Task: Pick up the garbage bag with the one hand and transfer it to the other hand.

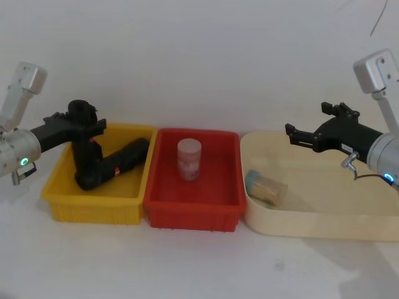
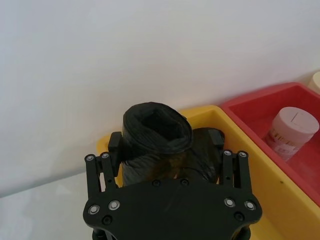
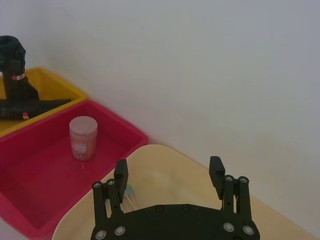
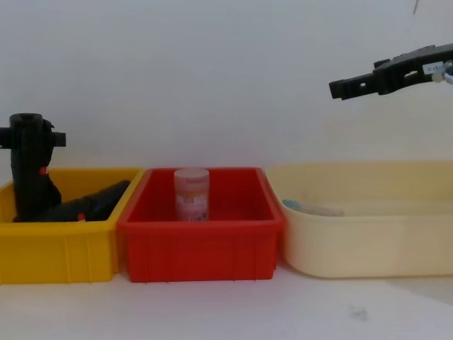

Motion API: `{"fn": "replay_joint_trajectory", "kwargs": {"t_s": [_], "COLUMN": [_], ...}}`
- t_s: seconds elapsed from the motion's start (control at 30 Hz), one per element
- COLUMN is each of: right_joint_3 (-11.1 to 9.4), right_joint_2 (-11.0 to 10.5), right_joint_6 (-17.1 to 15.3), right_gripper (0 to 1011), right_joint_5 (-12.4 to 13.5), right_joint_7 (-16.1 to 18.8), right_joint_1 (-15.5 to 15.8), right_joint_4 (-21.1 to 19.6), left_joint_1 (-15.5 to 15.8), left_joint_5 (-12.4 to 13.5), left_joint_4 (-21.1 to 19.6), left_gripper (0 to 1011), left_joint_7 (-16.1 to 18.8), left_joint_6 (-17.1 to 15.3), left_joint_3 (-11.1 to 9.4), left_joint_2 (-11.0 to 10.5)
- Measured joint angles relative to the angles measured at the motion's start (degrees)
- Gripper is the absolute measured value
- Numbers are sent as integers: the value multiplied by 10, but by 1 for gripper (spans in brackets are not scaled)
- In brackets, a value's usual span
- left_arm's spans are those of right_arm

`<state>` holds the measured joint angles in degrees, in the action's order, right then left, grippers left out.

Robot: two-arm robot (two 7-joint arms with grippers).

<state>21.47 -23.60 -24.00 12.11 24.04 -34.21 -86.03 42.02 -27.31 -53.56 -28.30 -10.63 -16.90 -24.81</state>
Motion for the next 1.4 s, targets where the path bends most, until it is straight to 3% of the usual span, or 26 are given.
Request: {"fn": "replay_joint_trajectory", "kwargs": {"t_s": [0.37, 0.6, 0.9, 1.4], "right_joint_3": [0, 0, 0, 0], "right_joint_2": [0, 0, 0, 0], "right_joint_6": [0, 0, 0, 0], "right_gripper": [1000, 1000, 1000, 1000], "right_joint_5": [0, 0, 0, 0], "right_joint_7": [0, 0, 0, 0], "right_joint_1": [0, 0, 0, 0], "right_joint_4": [0, 0, 0, 0], "left_joint_1": [24, 30, 35, 38], "left_joint_5": [17, 21, 25, 27], "left_joint_4": [28, 36, 42, 45], "left_gripper": [1001, 863, 588, 484], "left_joint_7": [-6, -8, -9, -10], "left_joint_6": [0, 0, 0, 0], "left_joint_3": [-13, -16, -19, -20], "left_joint_2": [6, 7, 9, 9]}}
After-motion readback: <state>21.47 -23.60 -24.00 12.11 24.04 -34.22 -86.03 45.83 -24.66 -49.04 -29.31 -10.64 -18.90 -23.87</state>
